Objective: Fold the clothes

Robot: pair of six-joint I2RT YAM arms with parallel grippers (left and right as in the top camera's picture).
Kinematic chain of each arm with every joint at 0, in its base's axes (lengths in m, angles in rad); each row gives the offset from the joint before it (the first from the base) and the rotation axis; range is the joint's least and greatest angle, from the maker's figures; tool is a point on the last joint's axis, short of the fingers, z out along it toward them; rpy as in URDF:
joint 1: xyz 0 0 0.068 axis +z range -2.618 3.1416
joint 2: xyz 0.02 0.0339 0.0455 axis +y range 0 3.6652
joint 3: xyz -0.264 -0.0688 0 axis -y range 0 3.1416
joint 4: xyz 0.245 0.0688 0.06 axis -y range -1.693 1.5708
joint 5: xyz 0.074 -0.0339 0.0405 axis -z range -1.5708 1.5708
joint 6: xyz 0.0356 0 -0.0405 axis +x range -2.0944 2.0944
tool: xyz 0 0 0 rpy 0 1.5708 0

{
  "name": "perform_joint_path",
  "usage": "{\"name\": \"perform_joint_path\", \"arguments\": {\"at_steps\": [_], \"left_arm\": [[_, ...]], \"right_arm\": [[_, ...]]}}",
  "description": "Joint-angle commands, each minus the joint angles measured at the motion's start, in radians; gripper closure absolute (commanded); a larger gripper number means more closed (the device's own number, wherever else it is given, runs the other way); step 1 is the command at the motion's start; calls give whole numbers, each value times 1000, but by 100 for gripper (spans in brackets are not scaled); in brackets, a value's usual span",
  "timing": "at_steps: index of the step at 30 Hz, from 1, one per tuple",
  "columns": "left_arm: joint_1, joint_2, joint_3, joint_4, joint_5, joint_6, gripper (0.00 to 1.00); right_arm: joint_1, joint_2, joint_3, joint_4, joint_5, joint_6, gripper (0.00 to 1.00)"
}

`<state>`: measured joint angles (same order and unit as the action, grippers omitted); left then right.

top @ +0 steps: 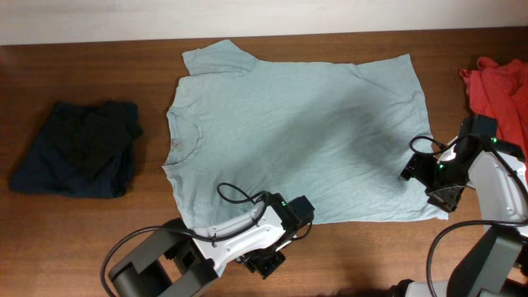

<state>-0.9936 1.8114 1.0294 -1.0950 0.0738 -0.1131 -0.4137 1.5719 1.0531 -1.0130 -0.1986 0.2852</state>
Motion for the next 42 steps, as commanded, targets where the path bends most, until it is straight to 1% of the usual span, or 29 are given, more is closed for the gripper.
{"name": "perform_joint_path", "arguments": {"at_steps": [1,3,5,9,11,12,13,15,16,19,21,25,26,27,29,31,33,35,36,37,39,40,42], "left_arm": [[8,3,117,-124,15,41,100],[8,-3,206,-216,11,74,100],[8,-9,270,-262,11,108,100],[8,-9,320,-267,-7,156,100],[8,-9,314,-268,-6,151,99],[8,-9,311,-268,-2,146,96],[8,-9,297,-261,0,120,89],[8,-9,259,-211,1,77,75],[8,-9,223,-159,-1,53,71],[10,-9,117,-43,-3,1,67],[16,-9,65,-4,-3,-19,66],[45,-9,6,48,-2,-41,58],[56,-9,-8,68,-1,-40,53],[58,-9,-13,75,1,-40,53],[59,-9,-26,82,11,-40,48],[59,-8,-34,84,18,-39,47],[59,-7,-34,83,21,-39,50],[59,-7,-34,84,24,-39,64],[59,-7,-34,85,24,-39,69],[59,-7,-34,85,24,-29,83],[59,-7,-34,85,24,-12,98],[59,-7,-34,84,24,-9,100],[59,-7,-19,53,27,-8,100]], "right_arm": [[-6,-8,-4,0,20,7,11],[-6,-8,-4,-2,20,7,11],[-6,-8,-4,-4,20,7,12],[-6,-8,-4,-9,20,7,11],[-6,-8,-4,-16,20,7,11],[-6,-8,-4,-17,20,7,11],[-6,-8,-4,-18,20,7,12],[-6,-8,-4,-18,20,7,12],[-6,-8,-4,-18,20,7,12],[-6,-8,-4,-18,20,2,11],[-6,-8,-4,-18,20,0,11],[-6,-8,-4,-14,19,0,11],[-6,-8,-4,-14,19,0,11],[-6,-8,-4,-14,20,0,11],[-6,-8,-4,-14,20,0,12],[-6,-8,-4,-15,19,0,12],[-6,-8,-4,-15,19,0,11],[-6,-8,-4,-15,19,0,11],[-6,-8,-4,-14,19,0,11],[-6,-8,-4,-14,19,0,12],[-6,-8,-4,-14,19,0,11],[-6,-8,-4,-14,19,0,11],[-6,-8,-4,-14,20,0,11]]}}
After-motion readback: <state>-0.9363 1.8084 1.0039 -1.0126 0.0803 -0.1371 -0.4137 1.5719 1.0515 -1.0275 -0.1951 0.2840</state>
